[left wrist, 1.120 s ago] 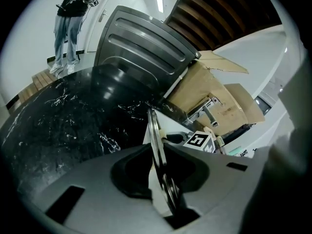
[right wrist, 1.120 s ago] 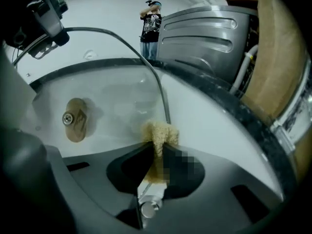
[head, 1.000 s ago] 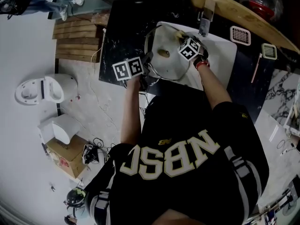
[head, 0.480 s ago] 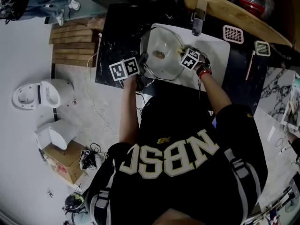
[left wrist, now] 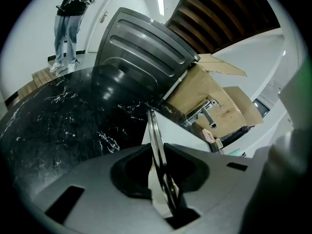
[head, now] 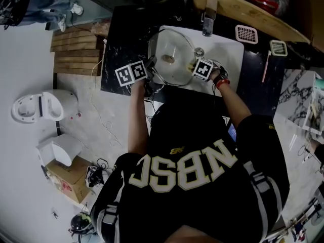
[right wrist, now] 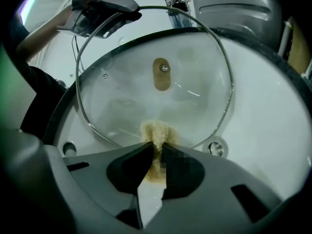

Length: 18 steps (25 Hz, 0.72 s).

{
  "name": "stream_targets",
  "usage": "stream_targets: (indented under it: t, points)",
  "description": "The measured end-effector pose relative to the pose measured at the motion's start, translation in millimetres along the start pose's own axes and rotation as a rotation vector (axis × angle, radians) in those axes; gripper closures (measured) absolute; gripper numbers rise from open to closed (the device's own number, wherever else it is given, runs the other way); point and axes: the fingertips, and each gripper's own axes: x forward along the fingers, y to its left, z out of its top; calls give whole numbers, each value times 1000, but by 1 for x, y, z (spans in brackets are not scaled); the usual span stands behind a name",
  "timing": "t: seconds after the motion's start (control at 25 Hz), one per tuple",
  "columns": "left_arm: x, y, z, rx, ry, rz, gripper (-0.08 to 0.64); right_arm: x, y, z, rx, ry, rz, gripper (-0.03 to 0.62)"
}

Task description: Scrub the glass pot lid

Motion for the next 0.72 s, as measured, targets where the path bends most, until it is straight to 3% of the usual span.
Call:
stream_targets:
  t: [0.16,0.44,0.72]
  points:
    - [0,0,0,-7,-7,-6,472,-10,4,7,-41,-25,-20,528]
    - [0,1,0,-14,-13,-8,472,-23,50,30,-67,-103,143,528]
    - [0,1,0,-14,-13,-6,472,-31,79,56,-51,-228,186,529]
